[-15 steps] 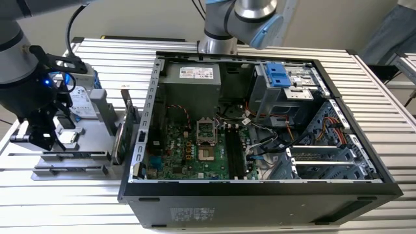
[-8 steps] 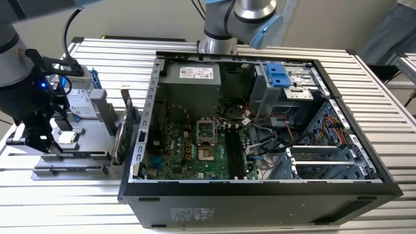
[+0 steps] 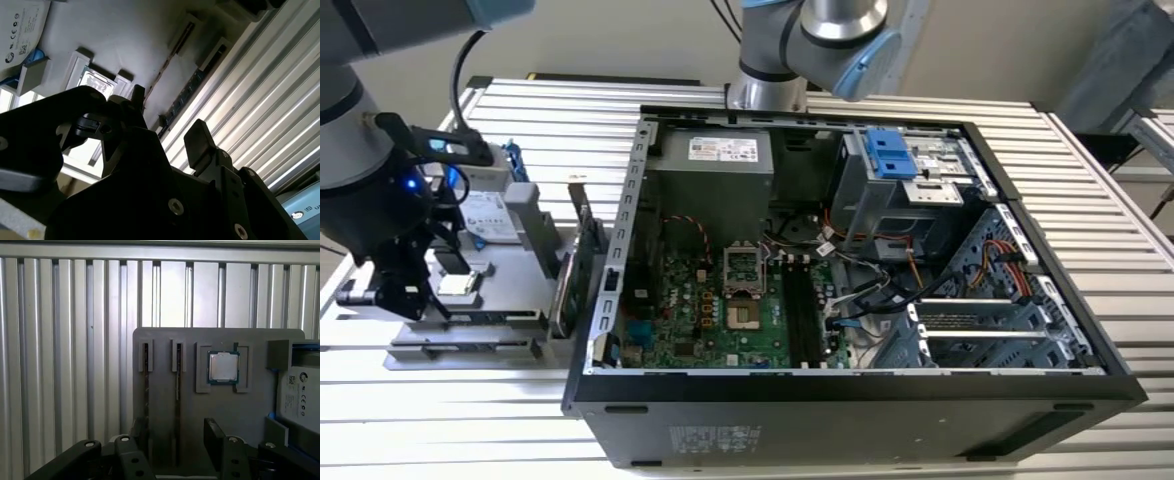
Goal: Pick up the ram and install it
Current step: 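Pick up the ram and move it above insertion slot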
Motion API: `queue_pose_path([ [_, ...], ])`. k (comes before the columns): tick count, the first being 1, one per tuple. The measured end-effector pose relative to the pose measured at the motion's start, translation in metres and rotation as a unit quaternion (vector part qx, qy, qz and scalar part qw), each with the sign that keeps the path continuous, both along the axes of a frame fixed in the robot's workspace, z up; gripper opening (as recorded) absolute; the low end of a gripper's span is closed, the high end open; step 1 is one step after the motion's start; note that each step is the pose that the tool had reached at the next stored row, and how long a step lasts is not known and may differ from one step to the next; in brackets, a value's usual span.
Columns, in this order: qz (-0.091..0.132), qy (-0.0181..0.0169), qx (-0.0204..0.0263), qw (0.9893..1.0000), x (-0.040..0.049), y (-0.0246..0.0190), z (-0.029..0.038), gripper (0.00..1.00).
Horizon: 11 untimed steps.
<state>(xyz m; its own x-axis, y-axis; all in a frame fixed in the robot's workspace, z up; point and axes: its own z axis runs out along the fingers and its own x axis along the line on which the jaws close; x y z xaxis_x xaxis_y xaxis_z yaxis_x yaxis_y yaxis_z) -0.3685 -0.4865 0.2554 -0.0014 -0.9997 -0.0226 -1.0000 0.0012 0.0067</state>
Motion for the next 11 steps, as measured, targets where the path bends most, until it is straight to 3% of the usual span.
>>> queue_pose_path([
  [11,0.000,-0.0001,0.0001,1.0000,0.0001,-0.0121,-0.0135,1.00],
])
